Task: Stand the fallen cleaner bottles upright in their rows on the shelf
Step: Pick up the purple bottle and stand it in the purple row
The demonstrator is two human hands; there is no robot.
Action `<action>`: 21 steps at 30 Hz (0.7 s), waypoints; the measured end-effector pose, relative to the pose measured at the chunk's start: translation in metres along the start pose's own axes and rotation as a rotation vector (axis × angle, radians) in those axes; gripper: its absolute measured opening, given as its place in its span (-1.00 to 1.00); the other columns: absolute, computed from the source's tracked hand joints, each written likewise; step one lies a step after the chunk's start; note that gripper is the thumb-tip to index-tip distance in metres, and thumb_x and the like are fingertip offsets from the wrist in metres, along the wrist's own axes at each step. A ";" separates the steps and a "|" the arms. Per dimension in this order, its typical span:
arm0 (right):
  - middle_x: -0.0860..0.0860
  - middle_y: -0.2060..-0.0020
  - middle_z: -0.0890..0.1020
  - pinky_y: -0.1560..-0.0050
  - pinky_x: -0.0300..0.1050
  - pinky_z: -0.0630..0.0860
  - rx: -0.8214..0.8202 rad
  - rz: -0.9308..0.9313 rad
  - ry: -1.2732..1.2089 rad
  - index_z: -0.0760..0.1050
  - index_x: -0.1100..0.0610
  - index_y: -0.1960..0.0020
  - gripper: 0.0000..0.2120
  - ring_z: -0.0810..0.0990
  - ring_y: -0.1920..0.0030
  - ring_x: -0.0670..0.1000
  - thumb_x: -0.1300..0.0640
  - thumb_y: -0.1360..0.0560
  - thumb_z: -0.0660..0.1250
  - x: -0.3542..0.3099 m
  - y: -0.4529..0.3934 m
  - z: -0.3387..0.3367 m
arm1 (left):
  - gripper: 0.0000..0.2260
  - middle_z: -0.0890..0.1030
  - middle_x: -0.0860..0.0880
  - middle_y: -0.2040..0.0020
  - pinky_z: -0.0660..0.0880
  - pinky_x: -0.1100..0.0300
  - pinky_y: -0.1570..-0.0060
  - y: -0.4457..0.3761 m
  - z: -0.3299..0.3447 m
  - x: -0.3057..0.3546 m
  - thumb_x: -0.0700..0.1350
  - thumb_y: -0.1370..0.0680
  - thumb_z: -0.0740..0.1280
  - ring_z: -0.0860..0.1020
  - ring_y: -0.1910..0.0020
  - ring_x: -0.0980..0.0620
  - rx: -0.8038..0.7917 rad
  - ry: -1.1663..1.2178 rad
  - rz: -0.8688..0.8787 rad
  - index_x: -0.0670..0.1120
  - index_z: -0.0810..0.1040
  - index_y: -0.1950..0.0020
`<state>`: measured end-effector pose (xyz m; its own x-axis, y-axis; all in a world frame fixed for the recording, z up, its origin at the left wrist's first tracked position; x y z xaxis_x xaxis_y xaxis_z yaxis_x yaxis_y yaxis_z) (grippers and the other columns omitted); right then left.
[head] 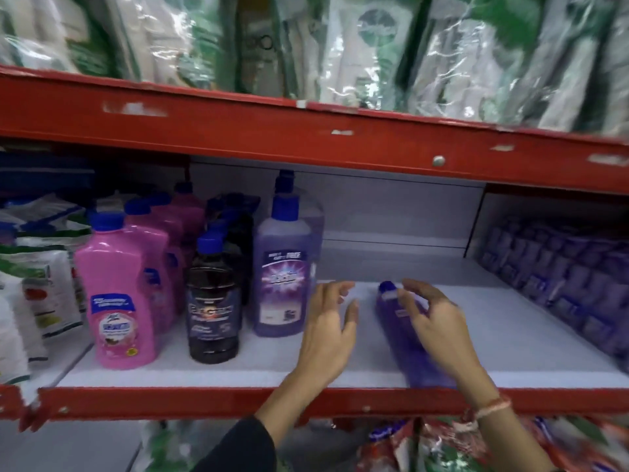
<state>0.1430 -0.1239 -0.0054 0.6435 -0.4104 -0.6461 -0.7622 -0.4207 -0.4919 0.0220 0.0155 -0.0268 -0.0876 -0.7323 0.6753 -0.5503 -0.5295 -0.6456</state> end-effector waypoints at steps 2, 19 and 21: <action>0.07 -0.28 0.59 -0.21 -0.13 0.40 -0.081 0.120 0.039 0.51 0.11 -0.30 -0.63 0.55 -0.23 0.13 -0.02 -0.56 0.27 0.039 -0.015 -0.008 | -0.73 0.51 -0.08 -0.18 0.42 0.13 -0.19 -0.010 0.045 -0.004 -0.03 -0.57 0.21 0.51 -0.14 -0.05 -0.123 -0.045 -0.178 -0.05 0.42 -0.24; 0.14 -0.10 0.64 0.29 -0.11 0.67 -0.156 0.352 -0.921 0.40 0.15 -0.37 -0.54 0.68 0.14 0.13 0.25 -0.49 0.37 0.063 -0.019 0.014 | -0.88 0.64 -0.13 0.13 0.57 0.17 0.30 -0.016 0.098 -0.008 -0.10 -0.53 0.34 0.61 0.28 -0.05 -0.052 0.644 -0.809 -0.15 0.55 0.09; -0.05 -0.08 0.63 0.34 -0.19 0.64 -0.093 0.245 -0.926 0.40 0.02 -0.39 -0.49 0.72 0.19 -0.03 0.21 -0.48 0.39 0.035 -0.013 0.006 | -0.86 0.66 -0.08 0.15 0.60 0.16 0.27 -0.017 0.076 0.006 -0.13 -0.53 0.33 0.64 0.28 -0.01 0.010 0.789 -0.678 -0.17 0.56 -0.03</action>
<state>0.1750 -0.1281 -0.0254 0.1264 0.2899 -0.9487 -0.8336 -0.4873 -0.2599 0.0939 -0.0120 -0.0388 -0.2826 0.2063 0.9368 -0.6801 -0.7318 -0.0440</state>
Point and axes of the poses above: each hand's wrist, its own y-axis away from the middle knuckle, its own z-axis out of the palm, x = y × z, the point moved 7 cm from there along -y, towards the middle knuckle
